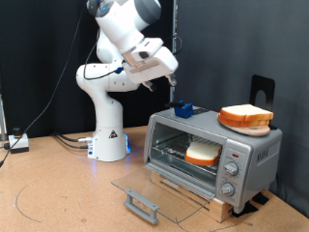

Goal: Make a piece of toast with the oven

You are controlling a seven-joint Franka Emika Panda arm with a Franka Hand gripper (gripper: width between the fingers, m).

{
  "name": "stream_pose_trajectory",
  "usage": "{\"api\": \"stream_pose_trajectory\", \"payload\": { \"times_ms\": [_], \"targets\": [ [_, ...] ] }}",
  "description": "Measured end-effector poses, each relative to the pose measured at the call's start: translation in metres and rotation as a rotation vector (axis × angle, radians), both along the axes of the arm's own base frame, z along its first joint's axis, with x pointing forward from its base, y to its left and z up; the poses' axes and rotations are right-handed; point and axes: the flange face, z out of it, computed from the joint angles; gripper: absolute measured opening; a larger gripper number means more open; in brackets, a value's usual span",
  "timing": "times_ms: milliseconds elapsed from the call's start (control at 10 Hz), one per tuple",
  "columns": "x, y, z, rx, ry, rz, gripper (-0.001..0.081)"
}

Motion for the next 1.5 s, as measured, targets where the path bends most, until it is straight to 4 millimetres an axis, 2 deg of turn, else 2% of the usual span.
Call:
{"api": "stream_pose_trajectory", "payload": {
  "times_ms": [300, 700, 800, 900, 1200, 1500],
  "targets": [
    [-0.007, -0.045, -0.007, -0.030, 0.078, -0.051, 0.0807],
    [-0.001, -0.102, -0.020, -0.009, 0.120, -0.173, 0.0807],
    [0.003, -0.110, -0.023, -0.009, 0.121, -0.188, 0.0807],
    [0.002, -0.109, -0.024, -0.009, 0.124, -0.189, 0.0807],
    [0.009, -0.108, -0.025, 0.074, 0.278, -0.505, 0.0807],
    [0.021, -0.142, -0.043, 0.060, 0.391, -0.892, 0.0807]
  ]
}}
